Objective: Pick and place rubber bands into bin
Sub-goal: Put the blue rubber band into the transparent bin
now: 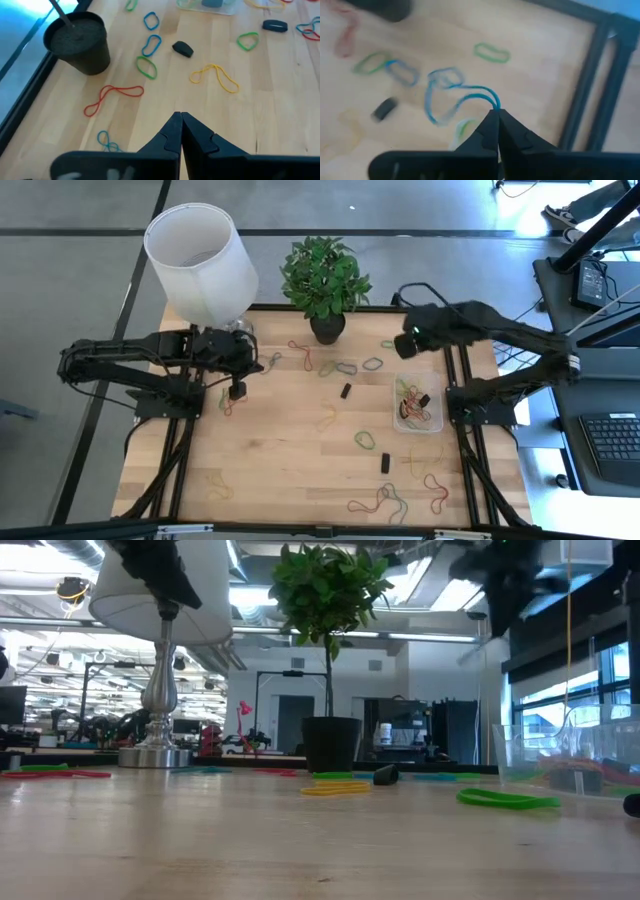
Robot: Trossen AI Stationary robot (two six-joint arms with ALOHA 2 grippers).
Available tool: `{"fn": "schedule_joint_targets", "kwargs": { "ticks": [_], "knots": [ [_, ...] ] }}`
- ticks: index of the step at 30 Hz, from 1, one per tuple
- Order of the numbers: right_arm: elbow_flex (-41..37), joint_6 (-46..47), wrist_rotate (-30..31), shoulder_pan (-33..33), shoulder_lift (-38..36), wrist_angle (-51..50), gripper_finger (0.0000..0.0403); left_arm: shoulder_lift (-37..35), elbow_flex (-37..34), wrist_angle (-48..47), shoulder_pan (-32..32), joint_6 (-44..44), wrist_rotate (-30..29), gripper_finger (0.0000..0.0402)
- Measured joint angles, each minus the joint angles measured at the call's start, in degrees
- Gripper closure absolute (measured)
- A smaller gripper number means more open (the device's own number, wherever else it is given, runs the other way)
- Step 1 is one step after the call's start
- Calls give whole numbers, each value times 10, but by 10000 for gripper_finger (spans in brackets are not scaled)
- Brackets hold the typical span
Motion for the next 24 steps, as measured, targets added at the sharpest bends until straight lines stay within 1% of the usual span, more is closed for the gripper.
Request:
{"fn": "schedule_joint_targets", "kwargs": {
  "ticks": [6, 11, 14, 17, 20, 24],
  "knots": [
    [0, 104, 0, 124, -28, -25, 401, 2, 0, -23, -5, -1, 4, 399],
    [-12, 182, -1, 211, -27, -63, 401, 2, 0, -29, -5, -19, 33, 400],
    [-54, 220, -11, 256, -29, -64, 401, 2, 0, -29, -12, -42, 29, 399],
    [-116, 256, -46, 292, -31, -48, 402, 6, 0, -25, -25, -66, 22, 400],
    [-188, 287, -61, 320, -32, -5, 402, 9, 0, -24, -45, -89, 1, 399],
    [-269, 289, -63, 336, -33, 70, 402, 13, 0, -20, -64, -125, -19, 399]
  ]
}}
